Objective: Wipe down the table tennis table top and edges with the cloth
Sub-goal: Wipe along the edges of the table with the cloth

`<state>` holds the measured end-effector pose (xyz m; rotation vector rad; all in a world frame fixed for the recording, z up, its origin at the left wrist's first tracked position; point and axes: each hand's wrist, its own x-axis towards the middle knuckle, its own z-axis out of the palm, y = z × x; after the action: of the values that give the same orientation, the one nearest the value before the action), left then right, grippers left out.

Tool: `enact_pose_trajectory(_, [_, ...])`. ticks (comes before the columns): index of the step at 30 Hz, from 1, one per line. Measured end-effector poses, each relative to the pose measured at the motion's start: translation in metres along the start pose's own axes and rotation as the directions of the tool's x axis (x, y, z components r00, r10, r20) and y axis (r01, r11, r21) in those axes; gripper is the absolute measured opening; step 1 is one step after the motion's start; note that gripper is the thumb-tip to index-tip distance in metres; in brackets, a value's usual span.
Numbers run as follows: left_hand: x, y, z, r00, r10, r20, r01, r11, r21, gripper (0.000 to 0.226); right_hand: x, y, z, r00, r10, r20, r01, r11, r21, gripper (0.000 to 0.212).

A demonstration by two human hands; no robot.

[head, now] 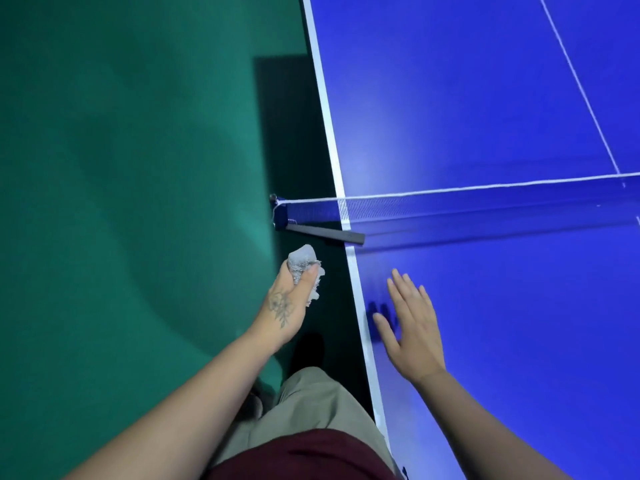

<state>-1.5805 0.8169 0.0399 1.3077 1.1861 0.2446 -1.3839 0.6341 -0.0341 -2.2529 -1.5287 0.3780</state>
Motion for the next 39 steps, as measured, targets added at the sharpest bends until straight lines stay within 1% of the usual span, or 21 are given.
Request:
enact_pose_trajectory(5, [-0.014, 0.028, -0.043, 0.999, 0.019, -0.044, -0.018, 1.000, 0.007, 0.029, 0.069, -0.052, -0.033, 0.987, -0.118, -0.114, 0.122, 0.992, 0.029, 0.068])
enact_pose_trajectory(10, [-0.013, 0.052, -0.094, 0.997, 0.064, -0.052, -0.064, 0.998, -0.002, 0.031, 0.110, -0.098, -0.055, 0.967, -0.145, -0.208, 0.154, 0.988, 0.028, 0.066])
enact_pose_trajectory(15, [0.006, 0.065, -0.147, 0.996, 0.089, -0.024, -0.090, 0.996, -0.018, 0.033, 0.140, -0.138, -0.065, 0.959, -0.099, -0.266, 0.113, 0.993, 0.038, 0.067])
enact_pose_trajectory(20, [0.045, 0.071, -0.193, 0.997, 0.057, 0.058, -0.055, 0.998, -0.032, 0.016, 0.163, -0.176, -0.061, 0.956, -0.002, -0.293, 0.006, 1.000, 0.013, 0.061])
enact_pose_trajectory(22, [0.062, 0.077, -0.207, 0.993, 0.061, 0.100, -0.058, 0.998, -0.037, 0.023, 0.171, -0.186, -0.055, 0.960, 0.032, -0.278, -0.036, 0.999, -0.008, 0.060])
enact_pose_trajectory(23, [0.071, 0.079, -0.213, 0.991, 0.046, 0.123, -0.041, 0.998, -0.040, 0.022, 0.173, -0.190, -0.051, 0.961, 0.059, -0.269, -0.066, 0.998, -0.018, 0.060])
enact_pose_trajectory(24, [0.082, 0.080, -0.217, 0.988, 0.031, 0.154, -0.025, 0.999, -0.040, 0.015, 0.176, -0.193, -0.046, 0.960, 0.098, -0.264, -0.109, 0.994, -0.025, 0.059])
enact_pose_trajectory(25, [0.091, 0.081, -0.220, 0.984, 0.019, 0.178, -0.013, 0.999, -0.035, 0.011, 0.178, -0.196, -0.042, 0.954, 0.148, -0.262, -0.160, 0.987, -0.025, 0.058])
enact_pose_trajectory(26, [0.100, 0.082, -0.221, 0.979, 0.007, 0.202, -0.002, 1.000, -0.029, 0.011, 0.180, -0.200, -0.039, 0.943, 0.201, -0.266, -0.213, 0.977, -0.016, 0.059])
enact_pose_trajectory(29, [0.125, 0.085, -0.218, 0.963, -0.019, 0.267, 0.022, 1.000, -0.008, 0.020, 0.186, -0.212, -0.038, 0.909, 0.315, -0.273, -0.324, 0.946, 0.013, 0.061])
enact_pose_trajectory(33, [0.155, 0.090, -0.196, 0.943, -0.046, 0.329, 0.048, 0.999, 0.001, 0.029, 0.196, -0.211, -0.051, 0.919, 0.307, -0.249, -0.328, 0.943, -0.048, 0.058])
enact_pose_trajectory(37, [0.187, 0.082, -0.164, 0.926, -0.098, 0.363, 0.098, 0.995, 0.019, 0.032, 0.218, -0.186, -0.064, 0.928, 0.316, -0.198, -0.337, 0.938, -0.082, 0.060])
enact_pose_trajectory(39, [0.202, 0.077, -0.150, 0.926, -0.142, 0.349, 0.133, 0.990, 0.049, 0.047, 0.237, -0.167, -0.066, 0.933, 0.318, -0.170, -0.335, 0.939, -0.083, 0.059])
